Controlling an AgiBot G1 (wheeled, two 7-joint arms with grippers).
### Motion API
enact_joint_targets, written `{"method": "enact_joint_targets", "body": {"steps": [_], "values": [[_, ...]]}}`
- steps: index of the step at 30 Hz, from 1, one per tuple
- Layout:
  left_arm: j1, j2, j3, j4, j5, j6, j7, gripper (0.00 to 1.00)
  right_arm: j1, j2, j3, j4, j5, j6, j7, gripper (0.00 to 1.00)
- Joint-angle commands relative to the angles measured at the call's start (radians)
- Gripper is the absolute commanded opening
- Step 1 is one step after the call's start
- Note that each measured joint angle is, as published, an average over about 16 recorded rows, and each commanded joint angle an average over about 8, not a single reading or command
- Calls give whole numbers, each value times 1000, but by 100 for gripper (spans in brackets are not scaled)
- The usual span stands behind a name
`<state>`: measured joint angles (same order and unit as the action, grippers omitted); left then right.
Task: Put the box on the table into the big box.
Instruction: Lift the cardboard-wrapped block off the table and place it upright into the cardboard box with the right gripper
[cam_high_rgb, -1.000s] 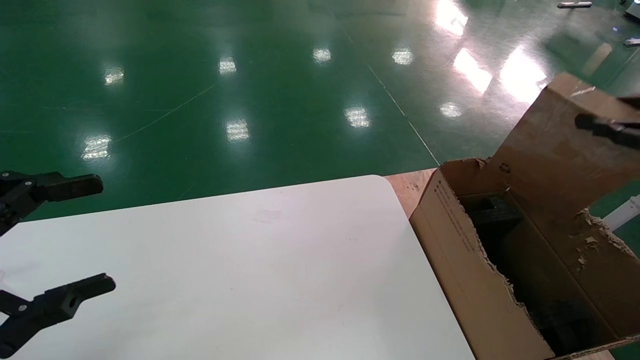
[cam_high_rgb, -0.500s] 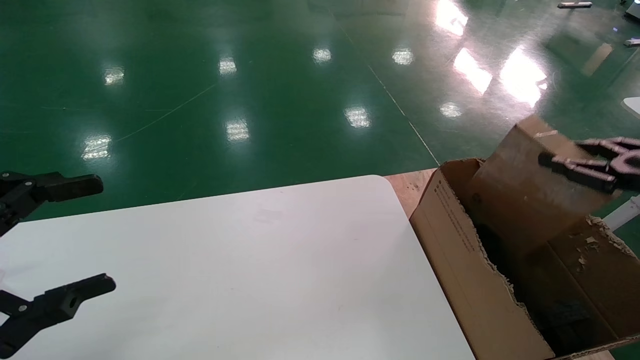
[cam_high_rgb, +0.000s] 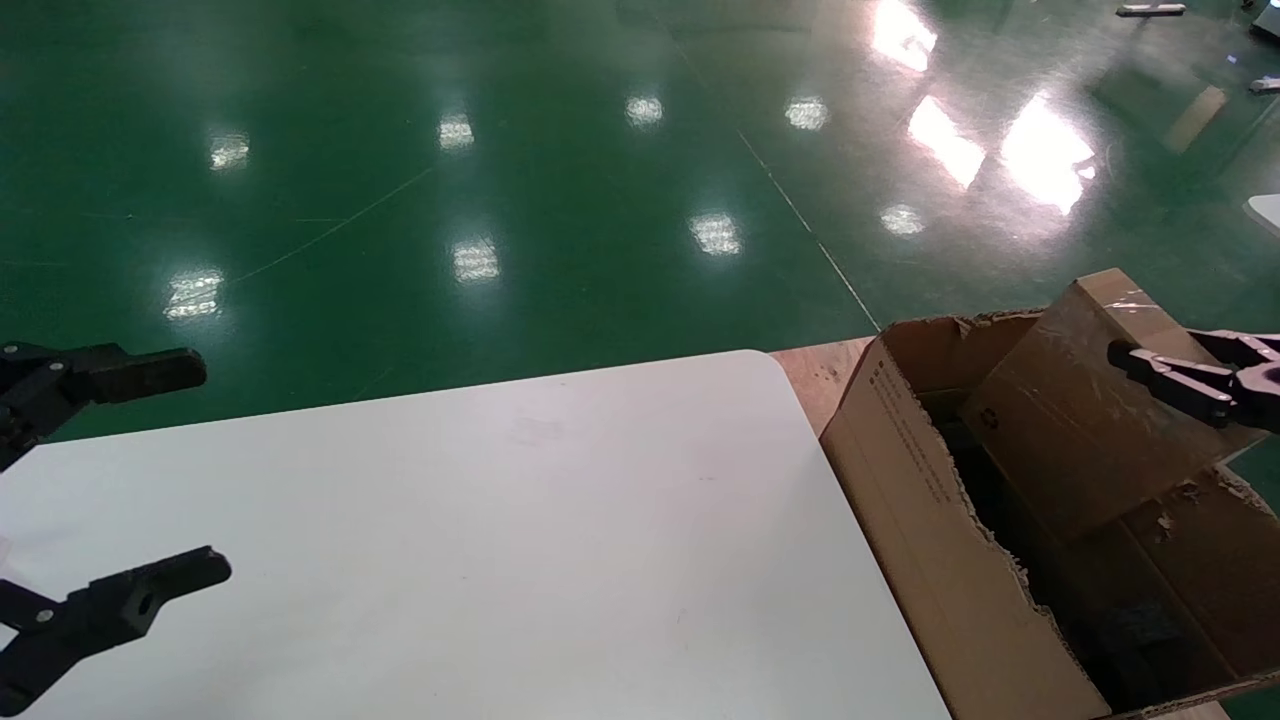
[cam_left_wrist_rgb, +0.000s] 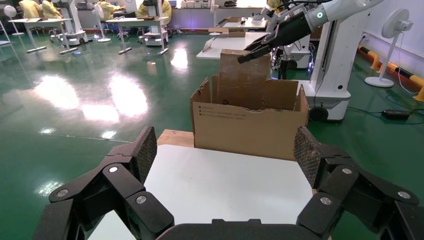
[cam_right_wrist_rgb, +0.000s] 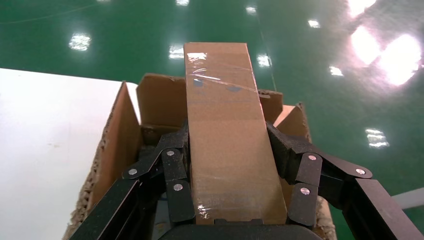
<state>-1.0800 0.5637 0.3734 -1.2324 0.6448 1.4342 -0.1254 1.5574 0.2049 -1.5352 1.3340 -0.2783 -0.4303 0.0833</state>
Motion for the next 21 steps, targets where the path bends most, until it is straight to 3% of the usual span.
{"method": "enact_joint_targets", "body": {"steps": [1,21], "values": [[0,0,0,0,0,0,0,100,17,3,-27,10,27,26,-30,0],[0,0,0,0,0,0,0,100,163,12,-248,-33,201,107,-226,0]]}}
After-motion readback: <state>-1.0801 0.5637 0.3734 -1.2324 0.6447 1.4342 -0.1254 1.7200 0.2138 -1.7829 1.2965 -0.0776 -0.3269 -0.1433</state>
